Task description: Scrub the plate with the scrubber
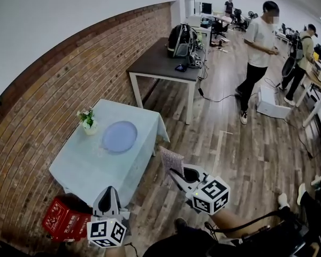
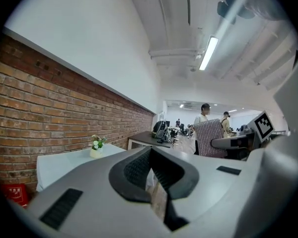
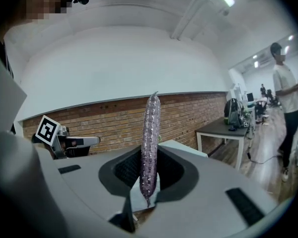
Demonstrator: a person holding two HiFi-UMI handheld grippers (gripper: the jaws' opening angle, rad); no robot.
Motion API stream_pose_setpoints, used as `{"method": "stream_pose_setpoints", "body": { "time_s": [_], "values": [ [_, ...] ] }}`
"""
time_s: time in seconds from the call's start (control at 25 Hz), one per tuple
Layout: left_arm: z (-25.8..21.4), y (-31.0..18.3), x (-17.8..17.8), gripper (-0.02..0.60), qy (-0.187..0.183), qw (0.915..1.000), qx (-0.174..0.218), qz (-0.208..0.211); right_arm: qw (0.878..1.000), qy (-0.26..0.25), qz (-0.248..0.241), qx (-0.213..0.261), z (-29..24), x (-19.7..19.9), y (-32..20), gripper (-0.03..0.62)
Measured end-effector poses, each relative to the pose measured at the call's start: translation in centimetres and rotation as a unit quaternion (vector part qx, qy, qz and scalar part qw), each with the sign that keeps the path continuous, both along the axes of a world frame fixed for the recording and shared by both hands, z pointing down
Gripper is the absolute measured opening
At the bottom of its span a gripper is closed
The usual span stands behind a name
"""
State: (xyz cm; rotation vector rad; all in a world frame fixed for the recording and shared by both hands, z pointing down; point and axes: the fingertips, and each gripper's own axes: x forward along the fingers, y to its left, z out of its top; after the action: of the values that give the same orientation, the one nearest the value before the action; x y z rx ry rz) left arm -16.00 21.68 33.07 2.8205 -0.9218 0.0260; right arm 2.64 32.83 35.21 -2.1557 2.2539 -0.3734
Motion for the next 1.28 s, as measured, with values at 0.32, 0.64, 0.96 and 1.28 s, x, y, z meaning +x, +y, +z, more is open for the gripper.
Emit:
{"method": "stream_pose_setpoints", "body": {
  "time_s": [0.32,0.64,0.96,1.28],
  "values": [
    [-0.6,-2.7,5.0,0.009,-0.006,0.9999,0.007,-0.010,1.000,0.003,-0.027,0.008,-0.6,5.2,-3.2,0.072],
    [-0.1,-6.9,7.2,0.009,-0.003,0.9998,0.001,-0.017,1.000,-0.002,-0.031,0.006,-0.5,7.4,-8.3,0.072],
    [-0.6,-15.0,9.3,0.009,0.004,0.9999,0.010,0.008,0.999,0.013,-0.042,0.003,-0.4,7.2,-16.3,0.072],
    [0.3,-22.7,9.9,0.009,0.012,0.9997,-0.007,0.018,0.999,0.025,-0.034,-0.013,-0.4,7.8,-24.3,0.072]
  ]
}}
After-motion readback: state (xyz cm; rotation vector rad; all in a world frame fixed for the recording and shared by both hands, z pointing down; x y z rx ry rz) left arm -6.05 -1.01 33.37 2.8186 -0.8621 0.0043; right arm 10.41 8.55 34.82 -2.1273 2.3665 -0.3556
